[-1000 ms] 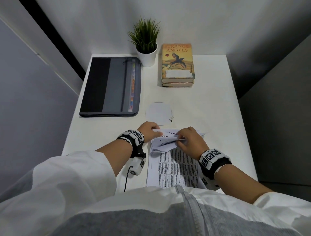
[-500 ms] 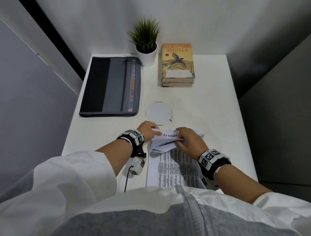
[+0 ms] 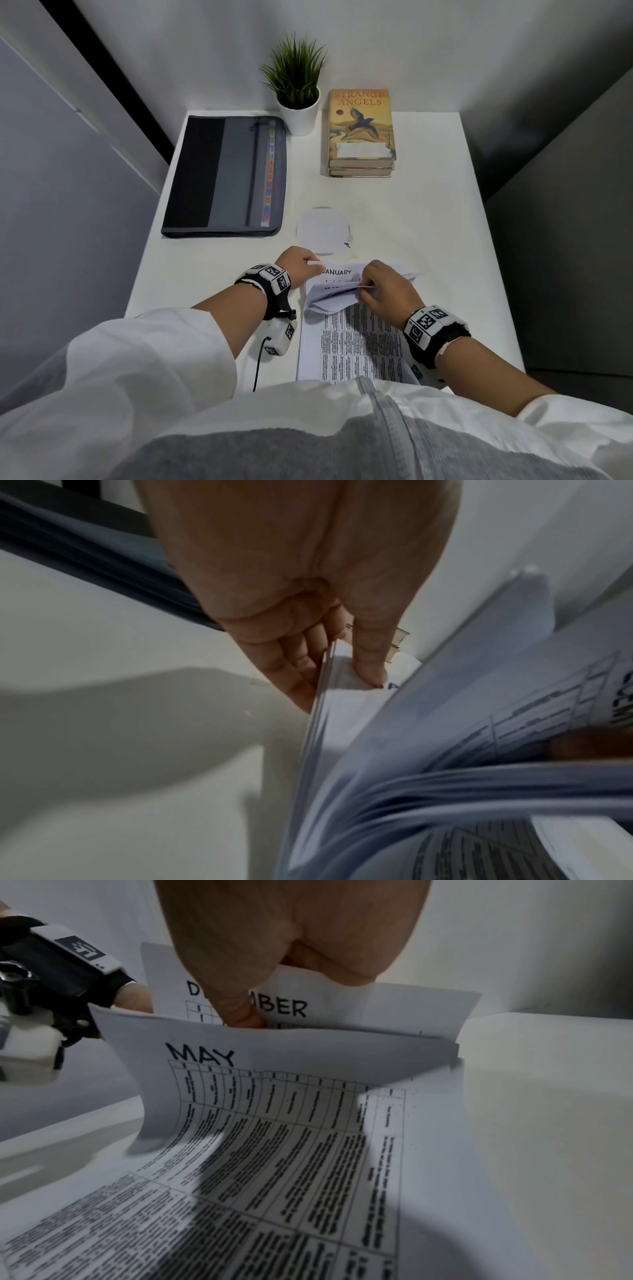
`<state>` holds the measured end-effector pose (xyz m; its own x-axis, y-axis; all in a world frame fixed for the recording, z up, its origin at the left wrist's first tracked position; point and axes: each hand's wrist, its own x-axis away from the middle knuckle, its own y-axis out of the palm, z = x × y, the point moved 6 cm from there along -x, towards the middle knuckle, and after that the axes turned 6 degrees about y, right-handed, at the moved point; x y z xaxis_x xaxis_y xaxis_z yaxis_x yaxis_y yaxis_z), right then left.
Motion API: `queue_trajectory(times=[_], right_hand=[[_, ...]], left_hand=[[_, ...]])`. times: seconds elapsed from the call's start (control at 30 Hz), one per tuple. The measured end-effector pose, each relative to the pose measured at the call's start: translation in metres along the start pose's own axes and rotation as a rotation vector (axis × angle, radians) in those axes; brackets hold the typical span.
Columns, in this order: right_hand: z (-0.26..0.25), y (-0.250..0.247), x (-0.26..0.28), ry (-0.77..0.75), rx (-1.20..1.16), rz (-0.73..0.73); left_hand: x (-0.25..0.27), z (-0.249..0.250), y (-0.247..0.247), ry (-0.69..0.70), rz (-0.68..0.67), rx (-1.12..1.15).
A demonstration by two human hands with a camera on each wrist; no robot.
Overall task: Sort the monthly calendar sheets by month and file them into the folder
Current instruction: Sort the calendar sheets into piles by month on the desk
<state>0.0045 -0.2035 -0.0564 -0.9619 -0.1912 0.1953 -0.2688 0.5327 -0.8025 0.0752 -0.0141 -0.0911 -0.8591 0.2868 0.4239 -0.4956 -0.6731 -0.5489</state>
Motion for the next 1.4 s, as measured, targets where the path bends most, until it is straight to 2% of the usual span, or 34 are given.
queue_trajectory(times=[0.13, 0.43, 0.67, 0.93, 1.17, 1.4], right_hand=[[-0.005, -0.003, 0.002, -0.053, -0.002, 0.035], [0.002, -0.001, 0.002, 0.046, 0.034, -0.004], [-0.001, -0.003, 0.002, 0.017, 0.028, -0.001], [0.002, 0.001, -0.004, 0.031, 0.037, -0.027], [0.004, -0.002, -0.001, 0.083, 0.064, -0.031], [0.0, -0.002, -0.001, 0.041, 0.048, -0.023]], left_hand=[[-0.001, 0.001, 0.005, -0.001, 0.002, 0.013], [0.002, -0.005, 0.002, -0.094, -0.015, 0.129], [0.004, 0.001, 0.001, -0.004, -0.024, -0.002], [0.001, 0.001, 0.009, -0.002, -0.025, 0.027], [0.002, -0.011, 0.004, -0.115, 0.004, 0.189], [0.002, -0.001, 0.001, -0.03, -0.013, 0.031]])
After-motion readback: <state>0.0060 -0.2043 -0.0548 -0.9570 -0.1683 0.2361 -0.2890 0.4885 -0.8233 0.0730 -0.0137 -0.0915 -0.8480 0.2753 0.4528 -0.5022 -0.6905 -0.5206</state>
